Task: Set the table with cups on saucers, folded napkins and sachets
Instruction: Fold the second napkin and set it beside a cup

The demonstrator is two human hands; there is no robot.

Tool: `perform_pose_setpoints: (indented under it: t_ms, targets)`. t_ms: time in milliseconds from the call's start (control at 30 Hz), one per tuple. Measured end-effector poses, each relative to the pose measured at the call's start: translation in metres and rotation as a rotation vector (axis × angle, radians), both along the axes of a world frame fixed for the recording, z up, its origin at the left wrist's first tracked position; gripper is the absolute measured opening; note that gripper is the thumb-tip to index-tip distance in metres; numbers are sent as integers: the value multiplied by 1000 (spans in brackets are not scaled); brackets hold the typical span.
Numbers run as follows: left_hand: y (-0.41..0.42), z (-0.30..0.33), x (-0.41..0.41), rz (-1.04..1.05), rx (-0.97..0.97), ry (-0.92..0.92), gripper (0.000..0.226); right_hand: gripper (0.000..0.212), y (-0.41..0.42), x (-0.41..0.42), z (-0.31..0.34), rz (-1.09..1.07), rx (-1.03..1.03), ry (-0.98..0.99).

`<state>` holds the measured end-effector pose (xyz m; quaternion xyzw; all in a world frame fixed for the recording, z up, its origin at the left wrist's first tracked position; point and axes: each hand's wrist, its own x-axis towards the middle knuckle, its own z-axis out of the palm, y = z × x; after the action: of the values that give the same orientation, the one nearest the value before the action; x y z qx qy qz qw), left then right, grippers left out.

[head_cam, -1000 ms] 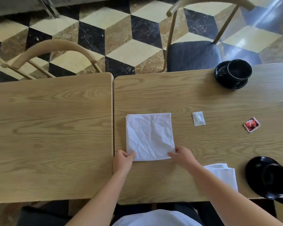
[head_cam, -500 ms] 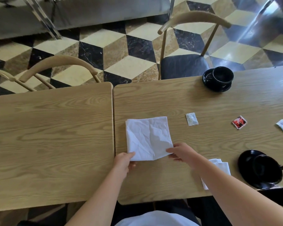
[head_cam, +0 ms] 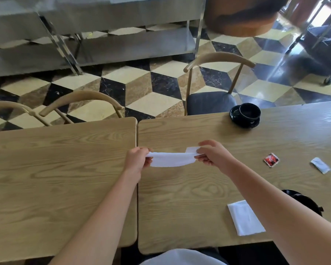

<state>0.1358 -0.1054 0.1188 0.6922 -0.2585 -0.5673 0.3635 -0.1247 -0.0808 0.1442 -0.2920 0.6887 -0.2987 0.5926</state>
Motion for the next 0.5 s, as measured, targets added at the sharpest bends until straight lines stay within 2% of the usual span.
perform_pose_setpoints:
  t_ms: [100,300,500]
  targets:
    - [-7,9,7,12,22,-15,11,29,-3,-1,11,5,2,21]
    - [-9,10,8,17,62,120,16,17,-8,1,12,-14,69,-43]
    - [-12,13,6,-20,4,219,7,24,-5,-8,6,97,33,-58]
